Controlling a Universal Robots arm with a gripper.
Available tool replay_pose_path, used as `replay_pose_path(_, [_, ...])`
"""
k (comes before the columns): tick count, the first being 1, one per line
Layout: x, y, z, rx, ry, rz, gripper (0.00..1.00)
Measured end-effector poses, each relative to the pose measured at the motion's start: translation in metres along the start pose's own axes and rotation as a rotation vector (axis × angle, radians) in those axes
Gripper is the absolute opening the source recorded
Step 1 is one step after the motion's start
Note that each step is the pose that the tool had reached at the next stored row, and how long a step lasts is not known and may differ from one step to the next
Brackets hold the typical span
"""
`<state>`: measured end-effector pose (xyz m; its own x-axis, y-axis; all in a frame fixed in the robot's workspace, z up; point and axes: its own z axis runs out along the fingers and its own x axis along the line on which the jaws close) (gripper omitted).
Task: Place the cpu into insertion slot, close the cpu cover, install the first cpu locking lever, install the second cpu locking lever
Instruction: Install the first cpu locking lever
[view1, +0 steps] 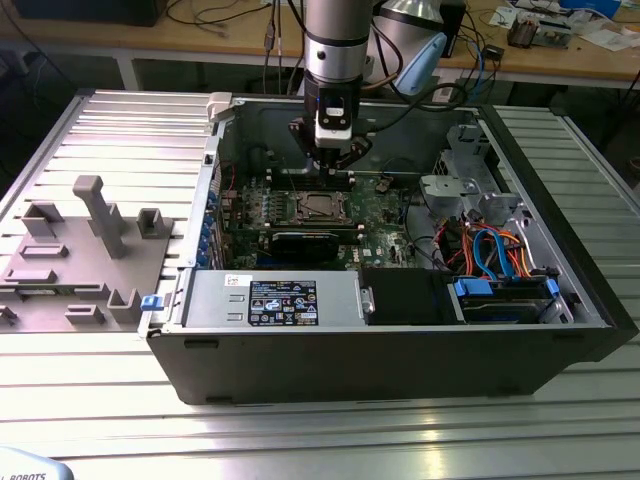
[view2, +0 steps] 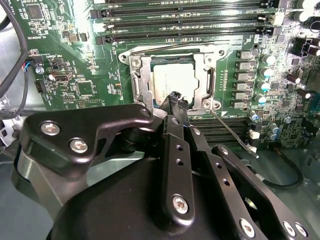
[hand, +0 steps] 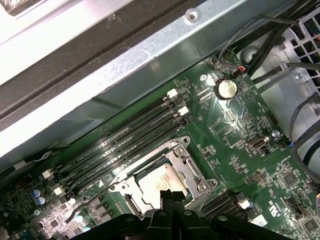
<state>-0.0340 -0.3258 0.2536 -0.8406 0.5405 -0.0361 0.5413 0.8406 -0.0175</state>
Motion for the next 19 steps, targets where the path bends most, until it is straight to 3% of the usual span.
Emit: replay_pose_path(19, [0.0,0.0,0.0,-0.0018,-0.0009,-0.05,0.11])
